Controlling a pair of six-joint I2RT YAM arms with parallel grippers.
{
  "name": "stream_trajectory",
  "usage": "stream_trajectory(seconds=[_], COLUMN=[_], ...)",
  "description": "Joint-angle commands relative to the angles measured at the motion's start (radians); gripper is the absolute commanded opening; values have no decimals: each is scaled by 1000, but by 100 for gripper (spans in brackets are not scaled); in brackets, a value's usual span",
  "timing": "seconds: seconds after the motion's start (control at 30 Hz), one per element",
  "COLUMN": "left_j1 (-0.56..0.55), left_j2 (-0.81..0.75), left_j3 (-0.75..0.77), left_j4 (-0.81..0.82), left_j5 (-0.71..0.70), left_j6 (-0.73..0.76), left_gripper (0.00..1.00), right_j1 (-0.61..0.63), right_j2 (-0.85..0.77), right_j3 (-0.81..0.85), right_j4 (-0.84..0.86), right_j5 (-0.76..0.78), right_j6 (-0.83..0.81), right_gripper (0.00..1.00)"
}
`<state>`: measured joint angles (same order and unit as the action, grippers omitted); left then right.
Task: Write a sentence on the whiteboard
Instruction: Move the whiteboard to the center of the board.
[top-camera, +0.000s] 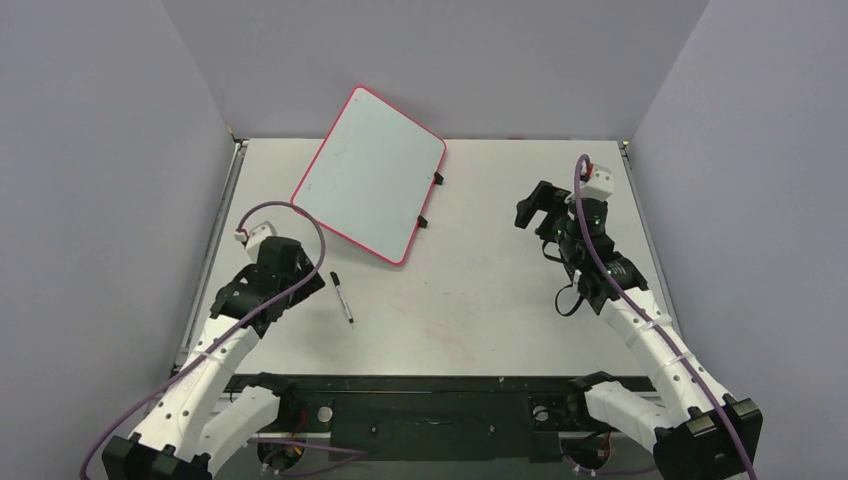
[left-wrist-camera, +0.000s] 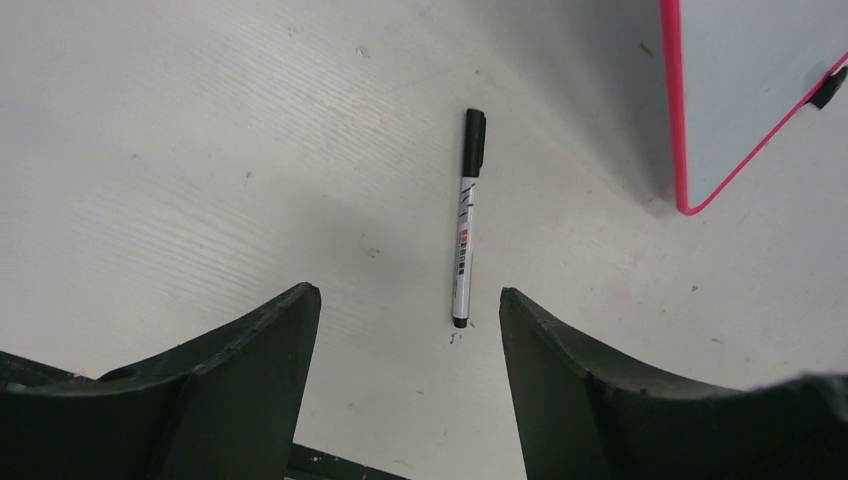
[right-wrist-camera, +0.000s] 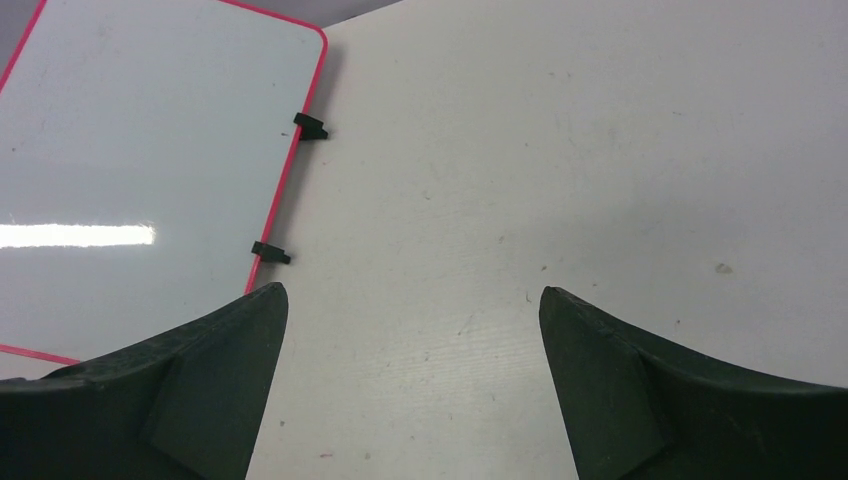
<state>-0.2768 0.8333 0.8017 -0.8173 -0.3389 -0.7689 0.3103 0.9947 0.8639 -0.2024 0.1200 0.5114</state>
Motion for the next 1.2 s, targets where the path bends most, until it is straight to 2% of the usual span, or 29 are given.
stream_trajectory(seconds=[0.0,0.3,0.4,0.57,0.73,0.83,0.97,1.17], left_j1=[-101,-172,-173,-174,-173,-173,-173,-152], left_j2=[40,120,93,48,-20,-61,-125,-166], left_j3=[-38,-105,-80,69,177,191,114,82], left_j4=[65,177,168,22,-93,-90,15,72], left_j5=[-93,-74,-53,-33,9,35,124,157], left_j6=[-71,-53,-5,126,215,266,304,343], left_gripper=[63,55,54,54,54,54,54,54], right_j1=[14,42,75,136,129,99,42,29], right_j2=[15,88,202,427,608,778,943,1089], right_j3=[42,46,92,215,340,483,616,737], right_j4=[-34,-17,7,21,53,58,134,262], right_j5=[-22,-81,-157,-245,-246,-358,-475,-437], right_j6=[-30,-24,-12,-40,-64,-72,79,349], right_gripper=[92,89,82,80,77,76,74,73])
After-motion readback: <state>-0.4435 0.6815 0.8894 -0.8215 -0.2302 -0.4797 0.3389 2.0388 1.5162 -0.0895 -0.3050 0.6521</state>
